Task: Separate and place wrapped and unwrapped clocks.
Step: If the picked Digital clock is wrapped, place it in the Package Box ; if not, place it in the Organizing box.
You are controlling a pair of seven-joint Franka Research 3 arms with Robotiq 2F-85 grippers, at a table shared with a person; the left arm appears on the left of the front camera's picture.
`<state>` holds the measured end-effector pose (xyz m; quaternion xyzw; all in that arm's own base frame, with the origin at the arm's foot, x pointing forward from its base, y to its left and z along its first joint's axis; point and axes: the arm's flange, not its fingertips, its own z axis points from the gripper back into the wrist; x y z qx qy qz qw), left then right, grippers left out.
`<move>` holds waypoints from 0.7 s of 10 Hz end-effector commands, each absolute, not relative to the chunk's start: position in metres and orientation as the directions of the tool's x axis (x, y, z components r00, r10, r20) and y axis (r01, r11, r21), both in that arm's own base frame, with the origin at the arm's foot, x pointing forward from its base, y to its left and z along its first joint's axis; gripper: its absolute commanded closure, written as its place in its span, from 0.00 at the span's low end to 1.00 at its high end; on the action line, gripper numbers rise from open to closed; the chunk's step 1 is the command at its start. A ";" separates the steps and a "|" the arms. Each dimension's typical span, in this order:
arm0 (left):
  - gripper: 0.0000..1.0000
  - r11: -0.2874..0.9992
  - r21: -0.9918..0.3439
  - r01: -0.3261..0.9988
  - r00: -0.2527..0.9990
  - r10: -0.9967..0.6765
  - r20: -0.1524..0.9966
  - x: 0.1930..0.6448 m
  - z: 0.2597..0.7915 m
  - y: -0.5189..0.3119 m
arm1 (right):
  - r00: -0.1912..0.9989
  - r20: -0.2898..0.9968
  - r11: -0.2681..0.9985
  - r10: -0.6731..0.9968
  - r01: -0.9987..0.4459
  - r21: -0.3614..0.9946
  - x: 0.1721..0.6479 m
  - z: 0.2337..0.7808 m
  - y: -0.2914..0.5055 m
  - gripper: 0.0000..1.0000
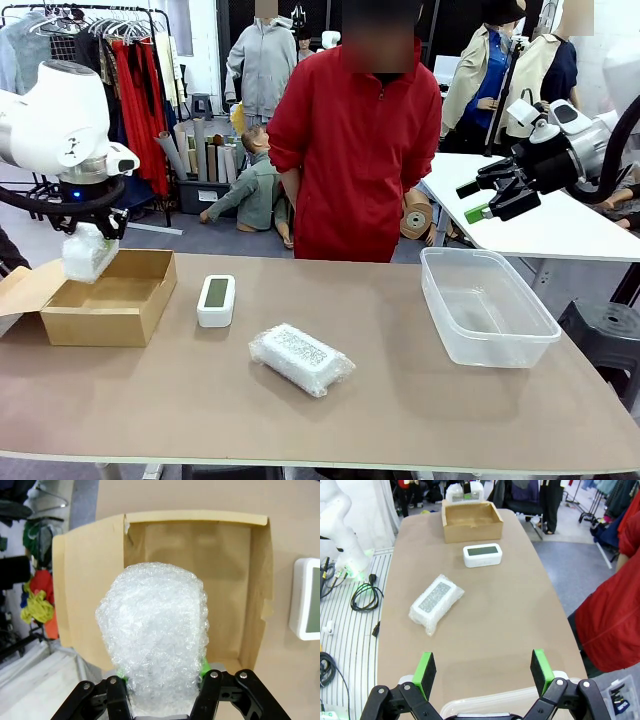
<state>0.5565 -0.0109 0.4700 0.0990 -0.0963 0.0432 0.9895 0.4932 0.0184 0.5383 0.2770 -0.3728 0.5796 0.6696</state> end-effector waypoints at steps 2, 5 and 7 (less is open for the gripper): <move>1.00 0.979 0.190 -0.077 0.977 0.036 0.211 0.558 0.468 -0.008 | 0.048 0.820 0.172 0.570 -0.983 -0.063 0.492 0.539 0.019 0.00; 1.00 0.980 0.172 -0.101 0.974 0.062 0.217 0.560 0.462 -0.009 | 0.048 0.820 0.172 0.570 -0.983 -0.063 0.492 0.539 0.019 0.00; 1.00 0.971 0.215 -0.100 0.967 0.045 0.250 0.562 0.448 -0.010 | 0.048 0.820 0.172 0.570 -0.983 -0.063 0.492 0.539 0.019 0.00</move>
